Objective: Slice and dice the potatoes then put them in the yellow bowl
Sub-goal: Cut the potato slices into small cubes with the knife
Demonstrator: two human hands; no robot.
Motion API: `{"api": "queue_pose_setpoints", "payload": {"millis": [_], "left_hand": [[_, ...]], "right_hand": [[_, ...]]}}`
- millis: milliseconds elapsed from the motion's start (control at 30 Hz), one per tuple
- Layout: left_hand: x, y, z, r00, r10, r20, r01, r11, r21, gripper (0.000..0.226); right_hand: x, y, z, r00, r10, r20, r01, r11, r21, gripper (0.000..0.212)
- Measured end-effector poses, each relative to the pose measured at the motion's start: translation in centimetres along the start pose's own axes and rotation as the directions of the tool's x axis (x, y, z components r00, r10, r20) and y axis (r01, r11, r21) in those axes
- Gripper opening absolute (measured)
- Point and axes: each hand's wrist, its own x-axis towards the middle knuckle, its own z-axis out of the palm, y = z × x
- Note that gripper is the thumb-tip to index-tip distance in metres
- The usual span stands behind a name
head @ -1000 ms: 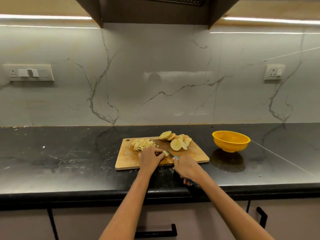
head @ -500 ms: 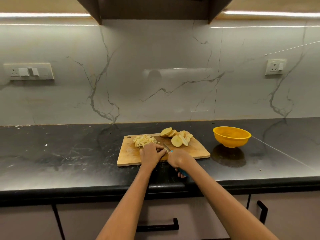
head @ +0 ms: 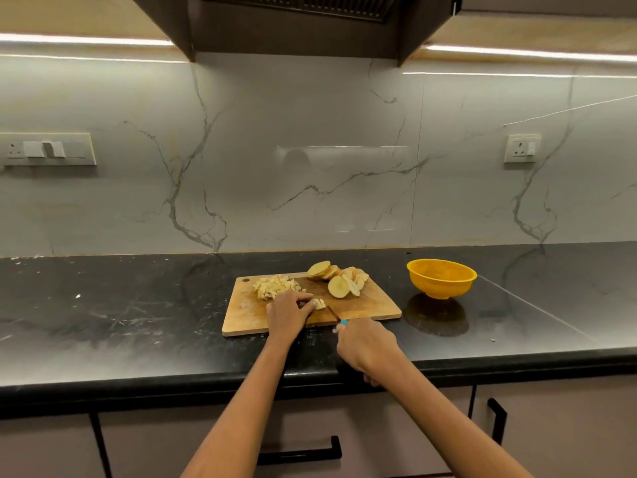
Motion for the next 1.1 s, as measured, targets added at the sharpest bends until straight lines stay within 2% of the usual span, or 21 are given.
{"api": "queue_pose_setpoints", "payload": {"millis": [67,167,467,600,733,833,967,1100], "left_hand": [[0.1,-0.1,0.0,1.000,-0.022,-0.018,0.022,0.999,-0.035,0.026],[0.0,-0.1,0.0,1.000,-0.013,-0.027,0.012,0.999,-0.043,0.021],[0.2,-0.3,0.1,0.999,-0.003,-0.035,0.002,1.000,-0.028,0.014],[0.5,-0.5,0.2,1.000,-0.011,-0.006,0.011,1.000,-0.023,0.014],[0.6,-0.3,-0.2,1.000,-0.017,0.005,0.017,1.000,0.026,0.014],[0.5,-0.2,-0.3,1.000,-0.016,-0.006,0.016,0.998,0.056,0.015],[0.5,-0.3,-0.2,1.000,-0.009,-0.026,0.011,0.998,0.065,0.016],[0.3,-0.2,-0.1,0.999,-0.005,-0.047,0.008,0.997,0.072,0.017]], "right_hand": [[0.9,-0.1,0.0,0.999,-0.007,-0.039,0.009,0.999,0.049,0.035],[2.0,-1.0,0.4,1.000,0.011,-0.003,-0.011,0.991,0.131,0.047],[3.3,-2.0,0.7,0.995,0.053,0.090,-0.065,0.988,0.140,0.040],[3.7,-2.2,0.2,0.978,0.076,0.194,-0.108,0.982,0.157,0.042],[4.5,-2.8,-0.8,0.954,0.068,0.291,-0.128,0.974,0.190,0.034],[3.9,-3.0,-0.5,0.971,0.042,0.234,-0.070,0.991,0.113,0.036],[1.8,-2.0,0.8,0.997,-0.041,0.059,0.045,0.997,-0.064,0.032],[0.5,-1.5,1.3,0.997,-0.062,0.035,0.067,0.984,-0.166,0.030]]}}
